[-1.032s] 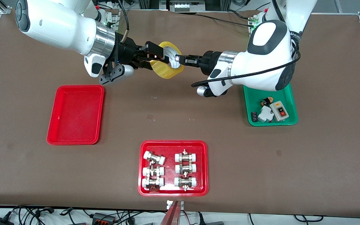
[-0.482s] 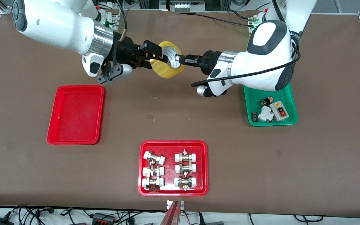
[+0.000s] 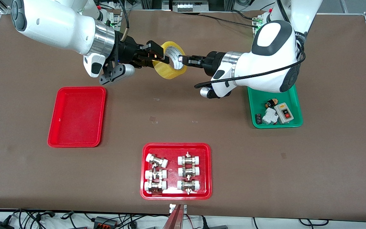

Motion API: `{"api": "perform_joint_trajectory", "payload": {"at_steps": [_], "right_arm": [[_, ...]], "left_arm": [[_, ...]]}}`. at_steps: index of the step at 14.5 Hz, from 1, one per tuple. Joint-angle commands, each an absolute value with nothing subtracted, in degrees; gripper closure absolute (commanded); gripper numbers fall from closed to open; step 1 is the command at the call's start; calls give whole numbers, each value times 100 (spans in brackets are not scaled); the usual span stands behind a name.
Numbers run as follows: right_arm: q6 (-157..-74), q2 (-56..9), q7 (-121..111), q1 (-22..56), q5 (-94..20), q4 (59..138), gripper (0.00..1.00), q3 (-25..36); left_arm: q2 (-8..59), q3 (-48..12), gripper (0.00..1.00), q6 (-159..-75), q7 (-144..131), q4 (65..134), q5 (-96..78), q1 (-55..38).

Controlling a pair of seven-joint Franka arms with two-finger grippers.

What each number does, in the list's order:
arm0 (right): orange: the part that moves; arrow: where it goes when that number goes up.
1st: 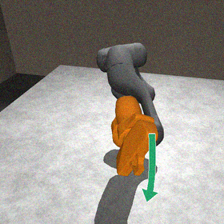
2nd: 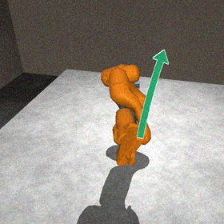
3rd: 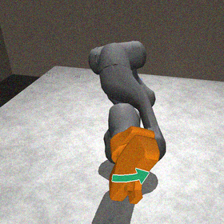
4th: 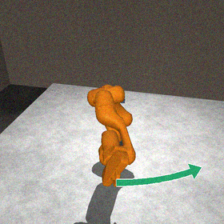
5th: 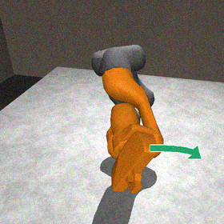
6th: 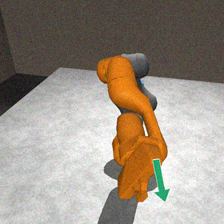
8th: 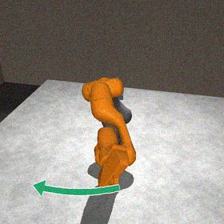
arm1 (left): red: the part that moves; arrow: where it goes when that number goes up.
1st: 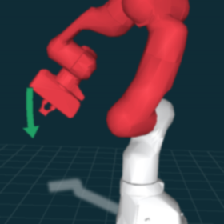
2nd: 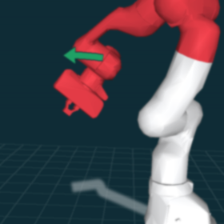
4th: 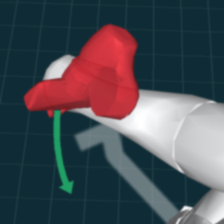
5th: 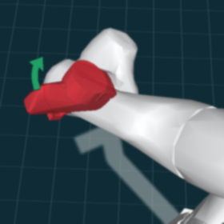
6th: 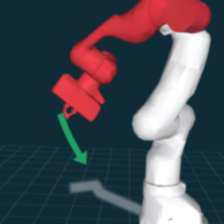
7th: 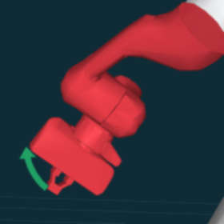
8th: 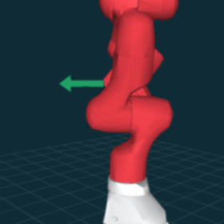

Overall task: Left arm passes tape to right arm into tray
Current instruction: 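Close the right gripper on the tape roll's rim, then open the left gripper and withdraw while the right gripper carries tape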

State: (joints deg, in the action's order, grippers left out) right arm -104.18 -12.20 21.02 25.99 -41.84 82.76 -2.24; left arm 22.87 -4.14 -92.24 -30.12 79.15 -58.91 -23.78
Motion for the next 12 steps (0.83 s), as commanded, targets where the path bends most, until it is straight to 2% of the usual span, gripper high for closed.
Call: {"api": "perform_joint_trajectory", "payload": {"at_steps": [1,3,4,5,6,9,11,12], "right_arm": [[-10310,-1222,2057,2593,-4263,8209,74,-229],[-10310,-1222,2048,2593,-4254,8209,74,-229],[-10310,-1222,2048,2593,-4254,8209,74,-229],[-10318,-1222,2048,2593,-4254,8209,74,-229],[-10318,-1222,2030,2593,-4254,8209,74,-229],[-10318,-1230,1995,2584,-4245,8209,74,-220],[-10318,-1265,1934,2566,-4245,8218,74,-176],[-10318,-1274,1873,2540,-4236,8226,74,-150]], "left_arm": [[2224,-404,100,-9132,-3015,7840,-5959,-2355],[2224,-404,99,-9132,-3015,7840,-5959,-2355],[2224,-404,86,-9123,-3058,7840,-5968,-2355],[2206,-378,5,-9071,-3041,7840,-5950,-2347],[2180,-334,0,-8966,-3024,7840,-5933,-2355],[1917,-272,0,-8851,-3023,7840,-5161,-2242],[1872,-308,0,-8501,-3015,7840,-4819,-1847],[1628,-282,0,-8386,-2997,7831,-4216,-1802]]}}
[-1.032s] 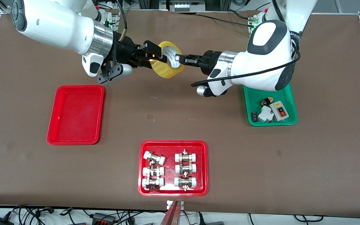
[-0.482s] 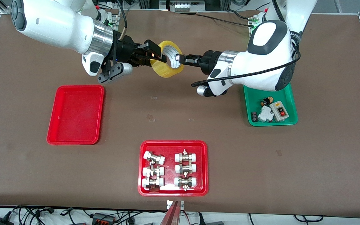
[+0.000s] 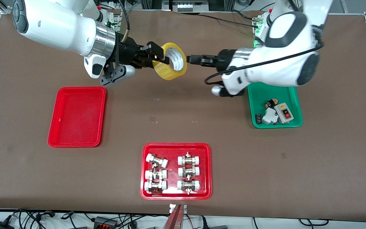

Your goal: Left arm passes tape to right arm into tray

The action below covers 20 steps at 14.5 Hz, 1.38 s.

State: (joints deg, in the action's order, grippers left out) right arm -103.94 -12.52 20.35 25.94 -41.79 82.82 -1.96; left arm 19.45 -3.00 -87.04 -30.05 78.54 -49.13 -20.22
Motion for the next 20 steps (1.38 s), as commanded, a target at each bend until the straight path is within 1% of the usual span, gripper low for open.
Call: {"api": "perform_joint_trajectory", "payload": {"at_steps": [1,2,4,6,9,10,12,15,16,18,20], "right_arm": [[-10310,-1327,1776,2383,-4210,8253,74,-149],[-10292,-1440,1671,2138,-4193,8279,74,-149],[-10030,-1677,1364,1533,-4192,8279,73,-149],[-9775,-2098,943,934,-4192,8279,73,-149],[-9353,-2809,231,-234,-4184,8279,73,-149],[-9308,-3108,-241,-533,-4166,8279,73,-149],[-9255,-3452,-1033,-1069,-4079,8288,73,-149],[-9106,-3848,-2053,-1589,-3675,8323,73,-149],[-9114,-3980,-2257,-1678,-3665,8323,73,-149],[-9132,-4226,-2565,-1836,-3665,8332,72,-149],[-9106,-4333,-2733,-1933,-3665,8445,71,-149]], "left_arm": [[1443,-281,0,-8324,-2910,7875,-3810,-1723],[1407,-281,0,-8088,-2648,7875,-3527,-1549],[1276,-360,0,-7674,-2051,7875,-2257,-1468],[1090,-308,0,-7420,-1113,7963,-1610,-1355],[976,-343,0,-7339,14,8024,-1127,-836],[932,-334,0,-7365,270,8103,-1047,-800],[774,-351,0,-7444,517,8331,-862,-634],[493,-343,0,-7725,1150,8674,-537,-598],[388,-334,0,-7856,1247,8805,-449,-554],[-59,-360,0,-8146,1292,9305,-81,-510],[-272,-421,0,-8314,1702,9605,-70,-204]]}}
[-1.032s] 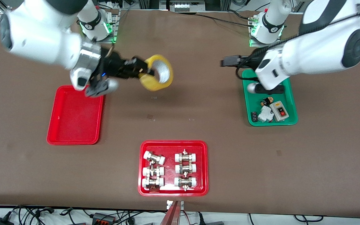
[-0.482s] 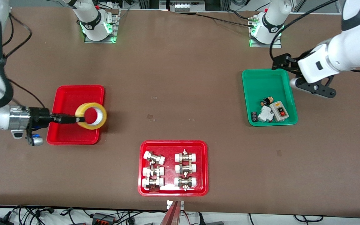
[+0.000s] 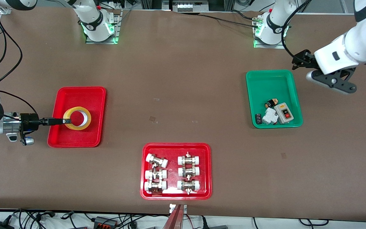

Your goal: Left arm passes tape to right arm into tray

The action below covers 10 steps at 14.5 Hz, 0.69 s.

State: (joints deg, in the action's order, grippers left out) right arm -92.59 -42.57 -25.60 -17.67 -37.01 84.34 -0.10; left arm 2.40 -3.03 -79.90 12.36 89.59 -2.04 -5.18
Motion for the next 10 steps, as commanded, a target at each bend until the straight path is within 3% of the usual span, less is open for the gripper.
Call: {"api": "perform_joint_trajectory", "payload": {"at_steps": [1,6,7,8,9,10], "right_arm": [[-9105,-4333,-2768,-1960,-3665,8585,71,-149],[-9158,-4403,-3110,-2048,-3665,8842,69,-149],[-9176,-4447,-3137,-2048,-3682,8842,56,-149],[-9184,-4482,-3129,-2048,-3700,8842,9,-149],[-9176,-4482,-3138,-2048,-3700,8833,0,-149],[-9132,-4482,-3146,-2048,-3683,8833,0,-149]], "left_arm": [[-272,-509,0,-8341,1905,9615,-62,-11],[-237,-1081,0,-8480,2137,9370,369,510],[-229,-1072,0,-8525,1918,9343,369,518],[-220,-1020,0,-8534,1733,9299,378,519],[-228,-1011,0,-8612,1610,9090,387,510],[-237,-1011,0,-8840,1608,8905,343,501]]}}
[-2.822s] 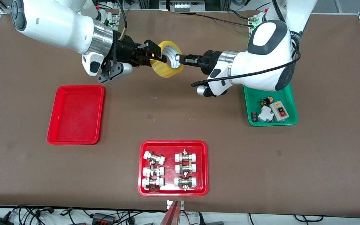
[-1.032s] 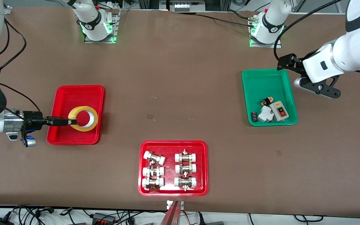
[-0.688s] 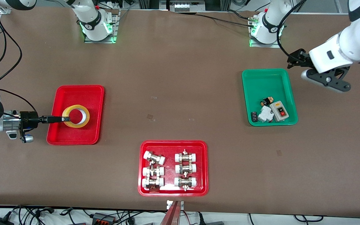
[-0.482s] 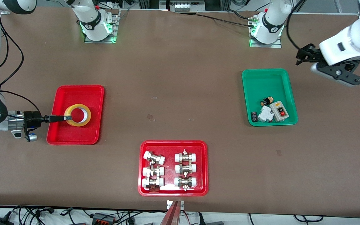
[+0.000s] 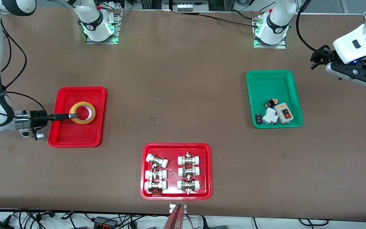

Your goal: Left arm passes tape to right arm into tray

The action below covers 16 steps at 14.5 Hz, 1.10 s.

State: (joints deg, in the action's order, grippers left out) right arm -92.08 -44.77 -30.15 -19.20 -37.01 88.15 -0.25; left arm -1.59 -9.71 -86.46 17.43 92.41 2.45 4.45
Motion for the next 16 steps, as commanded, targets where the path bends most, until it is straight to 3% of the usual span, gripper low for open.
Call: {"api": "perform_joint_trajectory", "payload": {"at_steps": [1,4,9,16], "right_arm": [[-9123,-4482,-3155,-2048,-3665,8842,0,-149],[-9289,-4456,-3191,-1908,-3395,8851,0,-149],[-10036,-4167,-3182,-1469,-1893,8746,0,-158],[-9600,-3060,-1489,-968,-528,8113,0,-185]], "left_arm": [[-237,-1011,0,-8946,1617,8860,351,466],[-378,-976,0,-8860,1469,8938,334,431],[-387,-976,0,-8815,572,9009,-130,580],[-281,-791,0,-8859,369,8921,-360,694]]}}
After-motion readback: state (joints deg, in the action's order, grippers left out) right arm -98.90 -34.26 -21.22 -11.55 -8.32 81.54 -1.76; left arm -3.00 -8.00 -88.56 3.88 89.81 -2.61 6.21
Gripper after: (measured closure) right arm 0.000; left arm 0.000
